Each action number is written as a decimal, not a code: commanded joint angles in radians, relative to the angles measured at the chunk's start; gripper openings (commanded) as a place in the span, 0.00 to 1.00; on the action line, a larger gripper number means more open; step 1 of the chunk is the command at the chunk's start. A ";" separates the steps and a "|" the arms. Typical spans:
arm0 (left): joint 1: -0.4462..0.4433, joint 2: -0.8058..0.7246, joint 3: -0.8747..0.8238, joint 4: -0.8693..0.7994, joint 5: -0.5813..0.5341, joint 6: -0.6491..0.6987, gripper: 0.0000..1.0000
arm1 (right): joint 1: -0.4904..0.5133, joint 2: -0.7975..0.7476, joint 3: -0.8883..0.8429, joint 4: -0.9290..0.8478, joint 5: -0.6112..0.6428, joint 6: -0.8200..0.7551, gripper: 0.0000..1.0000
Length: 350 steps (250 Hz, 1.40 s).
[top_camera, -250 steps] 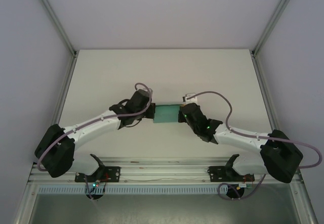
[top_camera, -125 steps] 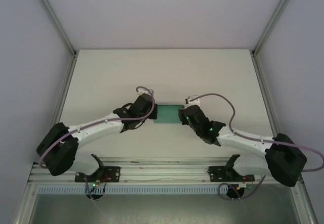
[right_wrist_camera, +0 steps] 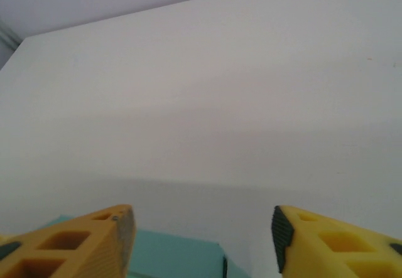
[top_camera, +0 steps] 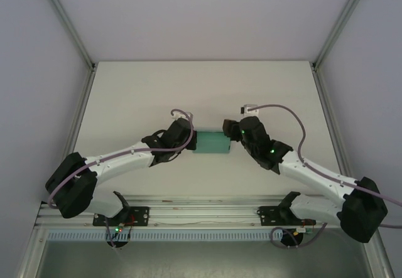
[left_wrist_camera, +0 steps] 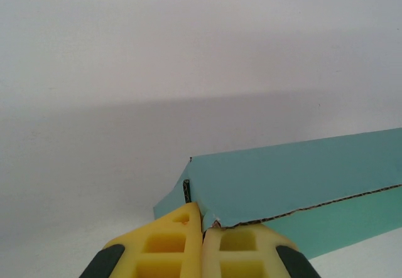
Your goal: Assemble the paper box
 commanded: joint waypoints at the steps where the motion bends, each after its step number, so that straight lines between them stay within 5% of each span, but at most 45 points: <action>1: -0.012 0.029 -0.051 -0.154 0.047 0.010 0.00 | -0.013 0.048 0.014 -0.056 -0.028 0.032 0.55; 72: -0.013 -0.012 -0.037 -0.166 0.081 0.067 0.00 | -0.022 0.154 -0.061 -0.037 -0.061 0.099 0.33; 94: -0.013 -0.043 -0.034 -0.174 0.094 0.090 0.17 | -0.023 0.171 -0.077 -0.048 -0.076 0.122 0.29; 153: -0.012 -0.098 0.026 -0.255 0.141 0.159 0.38 | -0.022 0.181 -0.118 -0.015 -0.132 0.160 0.23; 170: -0.013 -0.116 0.041 -0.277 0.174 0.174 0.51 | -0.023 0.178 -0.124 -0.025 -0.121 0.170 0.22; 189: -0.013 -0.141 0.049 -0.295 0.196 0.193 0.77 | -0.022 0.174 -0.136 -0.024 -0.104 0.178 0.21; 224: -0.012 -0.183 0.061 -0.305 0.182 0.177 0.99 | -0.023 0.174 -0.152 -0.021 -0.108 0.185 0.20; 272: 0.017 -0.187 0.108 -0.296 0.118 0.072 1.00 | -0.023 0.174 -0.184 0.006 -0.113 0.164 0.19; 322: 0.109 -0.107 0.077 -0.203 0.226 0.041 1.00 | -0.023 0.168 -0.193 0.021 -0.110 0.164 0.19; 350: 0.137 -0.069 0.014 -0.119 0.343 0.038 0.91 | -0.023 0.170 -0.199 0.026 -0.101 0.168 0.19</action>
